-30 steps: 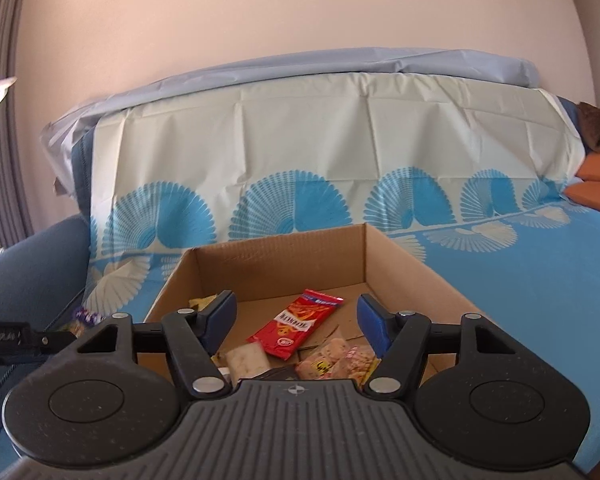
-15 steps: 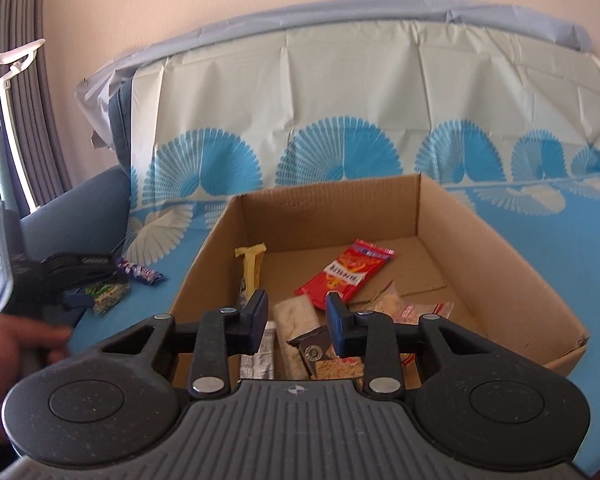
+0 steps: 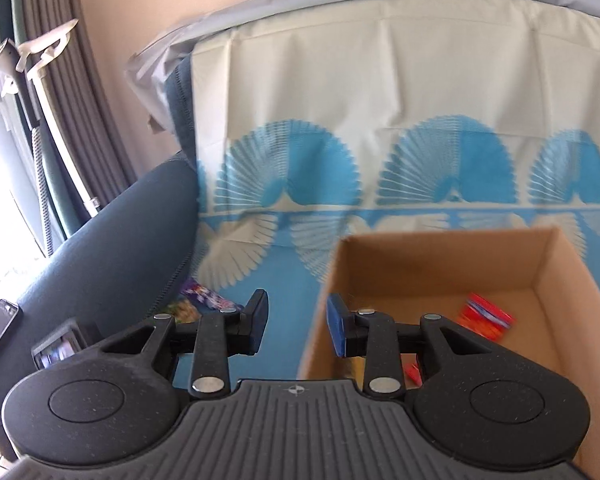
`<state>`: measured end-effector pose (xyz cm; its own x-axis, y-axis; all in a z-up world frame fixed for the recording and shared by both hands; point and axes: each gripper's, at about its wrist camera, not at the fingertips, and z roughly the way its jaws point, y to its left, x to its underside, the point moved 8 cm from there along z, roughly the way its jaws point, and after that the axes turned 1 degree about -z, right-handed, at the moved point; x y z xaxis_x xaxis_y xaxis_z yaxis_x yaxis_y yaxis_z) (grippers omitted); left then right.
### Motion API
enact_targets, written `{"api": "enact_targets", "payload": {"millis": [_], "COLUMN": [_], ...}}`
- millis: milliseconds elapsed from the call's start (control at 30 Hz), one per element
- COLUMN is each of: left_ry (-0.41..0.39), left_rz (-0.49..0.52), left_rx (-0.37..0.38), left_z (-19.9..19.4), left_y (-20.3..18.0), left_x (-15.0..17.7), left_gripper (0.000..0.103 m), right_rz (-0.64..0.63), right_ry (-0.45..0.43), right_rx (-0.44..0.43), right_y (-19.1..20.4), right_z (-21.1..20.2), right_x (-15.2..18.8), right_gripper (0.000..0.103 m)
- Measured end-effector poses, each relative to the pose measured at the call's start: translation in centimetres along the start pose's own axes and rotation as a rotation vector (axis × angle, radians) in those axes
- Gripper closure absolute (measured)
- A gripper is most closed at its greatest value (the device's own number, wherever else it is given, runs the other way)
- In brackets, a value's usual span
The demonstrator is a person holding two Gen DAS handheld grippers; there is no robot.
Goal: Organize snacks
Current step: 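Grasp the purple candy bar with the right tool while the left tool grasps the nut cake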
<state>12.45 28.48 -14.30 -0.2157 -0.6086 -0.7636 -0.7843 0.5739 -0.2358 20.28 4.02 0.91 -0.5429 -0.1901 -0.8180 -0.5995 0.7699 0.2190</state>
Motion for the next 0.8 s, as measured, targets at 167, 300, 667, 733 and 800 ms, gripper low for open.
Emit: {"api": "enact_targets", "payload": {"millis": [167, 300, 667, 733, 800], "left_ry": [0.045, 0.073, 0.076, 0.078, 0.077], "left_rz": [-0.044, -0.064, -0.078, -0.066, -0.064], "left_rx": [-0.036, -0.043, -0.030, -0.025, -0.022], "left_z": [1.4, 2.0, 2.8, 3.0, 3.1], "left_y": [1.0, 1.4, 1.6, 1.3, 1.3], "left_x": [0.2, 0.3, -0.3, -0.4, -0.5], "left_gripper": [0.010, 0.010, 0.010, 0.010, 0.010], "right_rz": [-0.118, -0.195, -0.450, -0.474, -0.488], "right_ry": [0.120, 0.210, 0.377, 0.406, 0.442], "right_rx": [-0.073, -0.100, -0.109, -0.118, -0.150], "right_y": [4.0, 6.4, 10.1, 10.3, 10.7], "right_z": [6.8, 11.9, 24.0, 25.9, 27.1], "right_x": [-2.2, -2.0, 2.2, 2.9, 3.4], "right_gripper": [0.069, 0.069, 0.062, 0.061, 0.061]}}
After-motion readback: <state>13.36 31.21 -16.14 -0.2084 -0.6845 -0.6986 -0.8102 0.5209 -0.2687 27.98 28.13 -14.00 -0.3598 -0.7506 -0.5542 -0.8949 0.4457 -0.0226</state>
